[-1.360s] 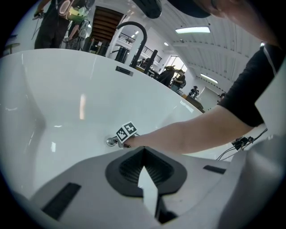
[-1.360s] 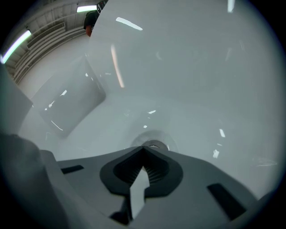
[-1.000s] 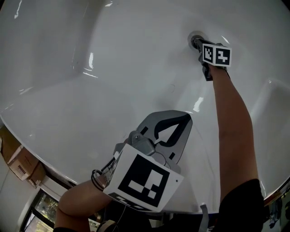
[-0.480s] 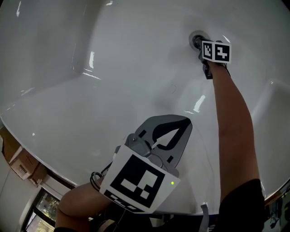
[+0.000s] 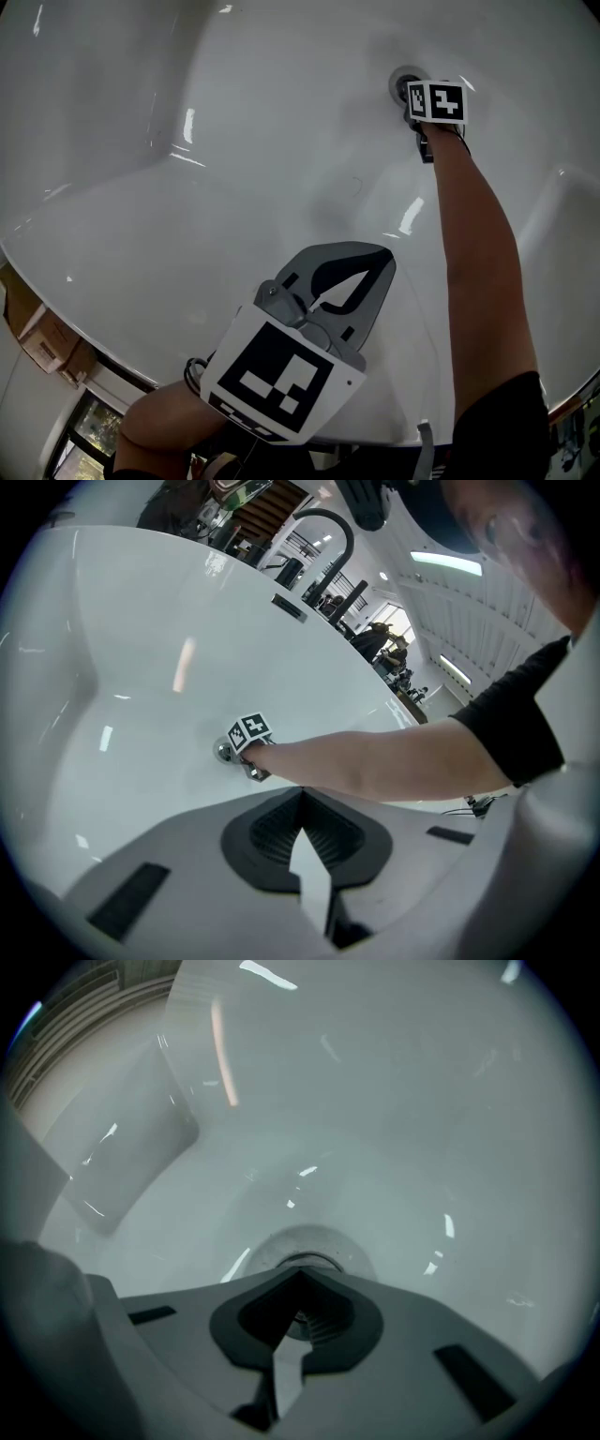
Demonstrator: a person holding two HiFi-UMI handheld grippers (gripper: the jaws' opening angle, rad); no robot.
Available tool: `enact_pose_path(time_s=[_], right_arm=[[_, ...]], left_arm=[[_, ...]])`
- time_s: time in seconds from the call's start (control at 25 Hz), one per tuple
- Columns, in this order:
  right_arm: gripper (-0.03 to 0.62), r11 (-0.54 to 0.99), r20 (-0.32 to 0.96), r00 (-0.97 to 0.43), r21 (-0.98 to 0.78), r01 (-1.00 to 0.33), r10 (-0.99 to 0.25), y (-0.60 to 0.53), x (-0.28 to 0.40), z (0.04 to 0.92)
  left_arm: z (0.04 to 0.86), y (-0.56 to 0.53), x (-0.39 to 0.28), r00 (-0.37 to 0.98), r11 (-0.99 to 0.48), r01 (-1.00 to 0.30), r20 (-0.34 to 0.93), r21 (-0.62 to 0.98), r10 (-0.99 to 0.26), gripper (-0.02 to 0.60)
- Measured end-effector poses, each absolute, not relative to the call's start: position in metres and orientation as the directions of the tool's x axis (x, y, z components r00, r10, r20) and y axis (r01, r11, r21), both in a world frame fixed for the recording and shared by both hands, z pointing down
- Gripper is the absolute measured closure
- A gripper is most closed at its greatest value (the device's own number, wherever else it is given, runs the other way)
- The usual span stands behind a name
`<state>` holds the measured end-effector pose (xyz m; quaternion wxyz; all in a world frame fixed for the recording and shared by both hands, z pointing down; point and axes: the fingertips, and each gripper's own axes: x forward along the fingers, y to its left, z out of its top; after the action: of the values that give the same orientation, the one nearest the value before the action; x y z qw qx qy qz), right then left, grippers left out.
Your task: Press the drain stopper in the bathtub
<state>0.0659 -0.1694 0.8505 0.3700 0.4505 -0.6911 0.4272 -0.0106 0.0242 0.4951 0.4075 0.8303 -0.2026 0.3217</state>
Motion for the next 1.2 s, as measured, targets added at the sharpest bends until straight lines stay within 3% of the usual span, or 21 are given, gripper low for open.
enact_pose_path(time_s=[0.76, 1.2], right_arm=[[0.582, 0.176, 0.883, -0.332, -0.288, -0.941, -0.332, -0.171, 0.071, 0.834], [0.582, 0.220, 0.800, -0.450, -0.393, -0.893, -0.397, -0.147, 0.057, 0.737]], left_arm=[[0.487, 0.012, -0.013, 0.714, -0.597, -0.617, 0.684, 0.513, -0.150, 0.578], [0.511, 0.013, -0.029, 0.742, -0.545, -0.620, 0.647, 0.564, -0.174, 0.578]])
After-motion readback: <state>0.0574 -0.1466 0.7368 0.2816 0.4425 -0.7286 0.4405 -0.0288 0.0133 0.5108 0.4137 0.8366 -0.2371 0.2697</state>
